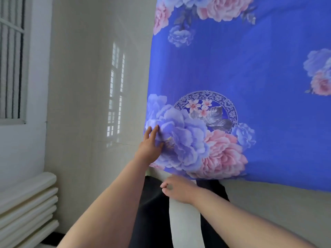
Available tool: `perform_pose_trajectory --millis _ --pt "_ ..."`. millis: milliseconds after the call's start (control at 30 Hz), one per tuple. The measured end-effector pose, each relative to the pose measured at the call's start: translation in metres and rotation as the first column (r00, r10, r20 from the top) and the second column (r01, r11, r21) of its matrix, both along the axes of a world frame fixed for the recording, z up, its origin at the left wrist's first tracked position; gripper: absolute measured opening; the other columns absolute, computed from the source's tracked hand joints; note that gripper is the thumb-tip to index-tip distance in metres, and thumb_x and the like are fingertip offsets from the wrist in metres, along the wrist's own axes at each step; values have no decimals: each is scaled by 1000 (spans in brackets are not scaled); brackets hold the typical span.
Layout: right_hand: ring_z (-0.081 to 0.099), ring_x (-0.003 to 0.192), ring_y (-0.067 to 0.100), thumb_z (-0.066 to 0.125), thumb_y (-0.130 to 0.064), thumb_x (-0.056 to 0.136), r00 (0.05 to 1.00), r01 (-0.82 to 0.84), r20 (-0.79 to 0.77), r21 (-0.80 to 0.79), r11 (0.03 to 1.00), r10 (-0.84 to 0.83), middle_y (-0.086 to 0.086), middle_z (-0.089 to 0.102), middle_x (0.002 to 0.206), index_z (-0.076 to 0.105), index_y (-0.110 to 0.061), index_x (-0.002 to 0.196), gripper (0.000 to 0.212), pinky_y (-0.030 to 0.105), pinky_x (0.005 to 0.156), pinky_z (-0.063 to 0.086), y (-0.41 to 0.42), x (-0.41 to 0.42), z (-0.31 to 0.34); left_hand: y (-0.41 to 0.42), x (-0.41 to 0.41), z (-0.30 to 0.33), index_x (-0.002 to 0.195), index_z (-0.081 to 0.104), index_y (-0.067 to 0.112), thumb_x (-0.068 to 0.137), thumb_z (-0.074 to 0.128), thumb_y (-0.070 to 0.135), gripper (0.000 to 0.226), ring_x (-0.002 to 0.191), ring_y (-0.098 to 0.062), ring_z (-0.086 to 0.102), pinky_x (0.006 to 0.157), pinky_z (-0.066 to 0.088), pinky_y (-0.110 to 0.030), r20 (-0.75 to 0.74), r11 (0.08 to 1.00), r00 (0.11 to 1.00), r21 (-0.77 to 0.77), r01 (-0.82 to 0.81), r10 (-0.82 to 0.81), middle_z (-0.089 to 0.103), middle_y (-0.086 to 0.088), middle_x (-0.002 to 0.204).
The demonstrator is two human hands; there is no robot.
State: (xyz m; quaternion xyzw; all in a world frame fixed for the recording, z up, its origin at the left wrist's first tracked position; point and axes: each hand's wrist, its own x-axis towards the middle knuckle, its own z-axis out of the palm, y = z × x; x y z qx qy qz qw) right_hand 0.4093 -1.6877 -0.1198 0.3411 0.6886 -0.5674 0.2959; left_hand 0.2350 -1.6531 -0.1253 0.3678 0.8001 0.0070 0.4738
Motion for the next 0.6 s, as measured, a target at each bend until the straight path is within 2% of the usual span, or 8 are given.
perform_pose_trajectory --millis 100,200,267,333,433,500,533,600 --pt "60 98 14 46 -32 87 955 282 71 68 957 -287 -6 68 101 67 -22 96 25 28 82 49 5 -8 16 4 -24 19 148 28 26 96 51 27 58 136 -21 37 104 28 -26 68 995 998 -98 -8 15 26 -3 153" --pt "62 88 24 47 -28 91 902 394 135 129 910 -409 -2 65 85 61 -17 85 20 31 73 47 50 -42 41 17 -55 44 141 39 20 95 51 28 48 115 -22 55 94 36 -24 124 992 989 -106 -67 80 47 -4 140" --pt "60 81 24 46 -26 92 865 455 120 224 862 -487 -3 59 79 60 -20 81 19 32 72 46 90 -74 58 27 -78 64 138 42 18 97 49 29 43 109 -23 58 89 39 -24 165 991 981 -107 -84 101 53 -3 133" --pt "58 75 22 48 -25 91 770 591 82 282 756 -633 -3 61 79 63 -21 82 18 33 72 49 128 -106 72 38 -104 81 136 43 16 97 48 29 41 112 -25 57 92 40 -27 210 994 975 -99 -54 74 55 -5 130" --pt "62 72 23 51 -21 93 514 837 -9 223 499 -858 5 68 83 60 -21 79 16 36 73 51 165 -158 91 54 -148 99 133 47 15 97 48 28 39 108 -27 59 92 44 -31 225 999 974 -31 -8 14 58 -8 125" --pt "60 64 17 50 -19 95 347 927 -22 157 340 -937 9 66 86 56 -20 79 17 25 62 48 173 -192 101 62 -174 106 130 49 14 96 49 26 36 106 -27 59 90 45 -30 212 1000 977 12 5 -7 60 -7 122" --pt "58 61 14 49 -18 96 306 943 -15 145 301 -952 8 64 85 54 -21 77 20 21 57 44 172 -208 105 65 -185 108 130 50 15 96 49 26 36 105 -26 59 89 45 -29 214 1000 977 19 12 -16 60 -6 121" --pt "56 61 15 47 -15 96 314 941 25 123 314 -949 7 61 83 52 -21 73 24 16 54 44 159 -229 106 64 -201 108 129 50 15 96 48 26 35 104 -25 60 86 44 -28 235 999 971 8 33 -34 60 -6 119"
